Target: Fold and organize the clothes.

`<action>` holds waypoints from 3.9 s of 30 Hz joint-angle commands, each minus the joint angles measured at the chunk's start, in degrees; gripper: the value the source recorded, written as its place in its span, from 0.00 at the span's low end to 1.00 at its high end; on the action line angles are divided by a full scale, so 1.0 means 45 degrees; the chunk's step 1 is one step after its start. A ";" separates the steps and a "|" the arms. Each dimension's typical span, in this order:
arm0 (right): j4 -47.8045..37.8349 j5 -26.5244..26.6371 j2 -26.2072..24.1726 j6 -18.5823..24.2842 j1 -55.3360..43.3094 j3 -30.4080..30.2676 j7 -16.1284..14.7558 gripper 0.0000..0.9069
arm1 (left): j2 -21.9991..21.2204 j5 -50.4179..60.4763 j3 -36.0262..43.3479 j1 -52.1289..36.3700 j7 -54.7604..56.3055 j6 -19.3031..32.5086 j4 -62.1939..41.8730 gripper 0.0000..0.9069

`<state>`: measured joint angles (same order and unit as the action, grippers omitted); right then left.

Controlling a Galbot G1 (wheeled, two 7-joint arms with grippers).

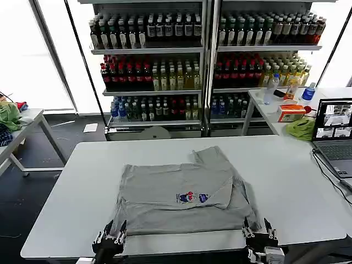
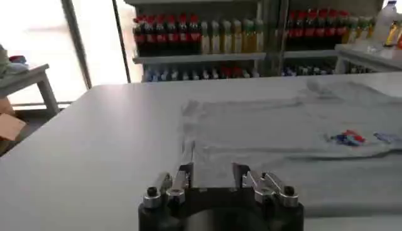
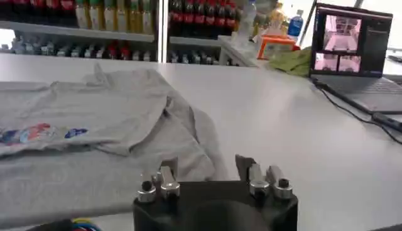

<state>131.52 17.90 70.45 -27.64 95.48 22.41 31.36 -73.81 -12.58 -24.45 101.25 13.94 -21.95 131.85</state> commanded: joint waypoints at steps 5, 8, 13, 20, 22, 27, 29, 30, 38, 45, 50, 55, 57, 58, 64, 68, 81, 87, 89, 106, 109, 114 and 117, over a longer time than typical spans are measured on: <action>0.0011 0.0690 0.0024 0.0097 -0.1435 0.0458 -0.0470 1.00 | 0.0732 -0.0656 -0.1221 -0.1462 -0.0400 -0.0499 0.0916 1.00; -0.0398 0.0799 -0.0385 0.0717 -0.2255 0.0565 -0.1281 1.00 | 0.1800 -0.1507 -0.2230 -0.1863 -0.1209 -0.0498 0.0986 1.00; -0.1956 0.1409 -0.0939 0.0548 -0.4475 0.0659 -0.1720 1.00 | 0.3779 -0.1937 -0.2865 -0.2848 -0.2196 -0.0438 0.0102 1.00; -0.3763 0.2368 -0.1847 -0.0215 -0.7395 0.0416 -0.2809 1.00 | 0.5067 -0.2779 -0.1946 -0.5387 -0.2768 -0.0286 -0.2185 1.00; -0.4078 0.2439 -0.2022 -0.0539 -0.8235 0.0116 -0.3059 1.00 | 0.5144 -0.2861 -0.1274 -0.6406 -0.2926 -0.0201 -0.3216 1.00; -0.5262 0.2587 -0.2325 -0.1141 -1.0418 -0.0616 -0.3593 1.00 | 0.5182 -0.3296 0.0671 -0.9150 -0.3057 -0.0181 -0.5426 1.00; -0.6642 0.2796 -0.2300 -0.1212 -1.1719 -0.1263 -0.3748 1.00 | 0.5138 -0.3365 0.1655 -1.0658 -0.3076 -0.0176 -0.6451 1.00; -0.7192 0.2803 -0.2219 -0.1212 -1.2116 -0.1542 -0.3785 1.00 | 0.5072 -0.3492 0.1926 -1.0933 -0.3059 -0.0203 -0.6828 1.00; -1.1205 0.2904 -0.1128 -0.1213 -1.5351 -0.3419 -0.3784 1.00 | 0.4291 -0.4442 0.3835 -1.3697 -0.3213 -0.0507 -0.9814 1.00; -1.4089 0.2909 0.0496 -0.1165 -1.6930 -0.3981 -0.4103 1.00 | 0.3678 -0.4671 0.4403 -1.4657 -0.3017 -0.1048 -1.1373 1.00; -1.5844 0.2020 0.1417 -0.1019 -1.6961 -0.3548 -0.4261 1.00 | 0.3406 -0.4790 0.4207 -1.4576 -0.2920 -0.1191 -1.2123 1.00; -1.6655 0.1691 0.1819 -0.0814 -1.6911 -0.3409 -0.4444 1.00 | 0.3264 -0.4671 0.3954 -1.4201 -0.2919 -0.1203 -1.2395 1.00; -1.6728 0.1667 0.1844 -0.0819 -1.6839 -0.3411 -0.4497 1.00 | 0.3250 -0.4659 0.3910 -1.4059 -0.2915 -0.1215 -1.2354 1.00; -1.6728 0.1662 0.1843 -0.0817 -1.6798 -0.3407 -0.4517 1.00 | 0.3247 -0.4632 0.3915 -1.3983 -0.2914 -0.1224 -1.2327 1.00; -1.6925 0.1476 0.1875 -0.0820 -1.6636 -0.3382 -0.4520 1.00 | 0.3107 -0.4654 0.3842 -1.3834 -0.2798 -0.1451 -1.2172 1.00; -1.6750 0.1484 0.1826 -0.0866 -1.6427 -0.3370 -0.4508 1.00 | 0.3022 -0.4679 0.3743 -1.3584 -0.2705 -0.1569 -1.1945 1.00; -1.6770 0.1284 0.1919 -0.0880 -1.6236 -0.3333 -0.4556 1.00 | 0.3036 -0.4749 0.3325 -1.3119 -0.2647 -0.1596 -1.1694 1.00; -1.6589 0.1067 0.2122 -0.0902 -1.5989 -0.3289 -0.4576 1.00 | 0.3137 -0.4786 0.3281 -1.2984 -0.2651 -0.1597 -1.1578 1.00; -1.6601 0.0976 0.2168 -0.0919 -1.5966 -0.3299 -0.4560 1.00 | 0.3175 -0.4804 0.3270 -1.2932 -0.2662 -0.1596 -1.1543 1.00; -1.6942 0.0781 0.2393 -0.0862 -1.6029 -0.3272 -0.4558 0.94 | 0.3132 -0.4838 0.3327 -1.2963 -0.2684 -0.1568 -1.1724 1.00; -1.6943 0.0796 0.2428 -0.0864 -1.5968 -0.3282 -0.4519 0.88 | 0.3167 -0.4828 0.3360 -1.2889 -0.2667 -0.1572 -1.1700 1.00; -1.6886 0.0780 0.2484 -0.0871 -1.5800 -0.3297 -0.4517 0.31 | 0.3099 -0.4858 0.3303 -1.2904 -0.2701 -0.1534 -1.1823 0.47; -1.6843 0.0781 0.2494 -0.0866 -1.5717 -0.3284 -0.4459 0.00 | 0.3096 -0.4855 0.3394 -1.2902 -0.2715 -0.1506 -1.1872 0.00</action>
<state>55.98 21.48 81.53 -31.26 24.65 7.71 11.34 -59.92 -34.39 -9.27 43.17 1.73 -28.58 78.71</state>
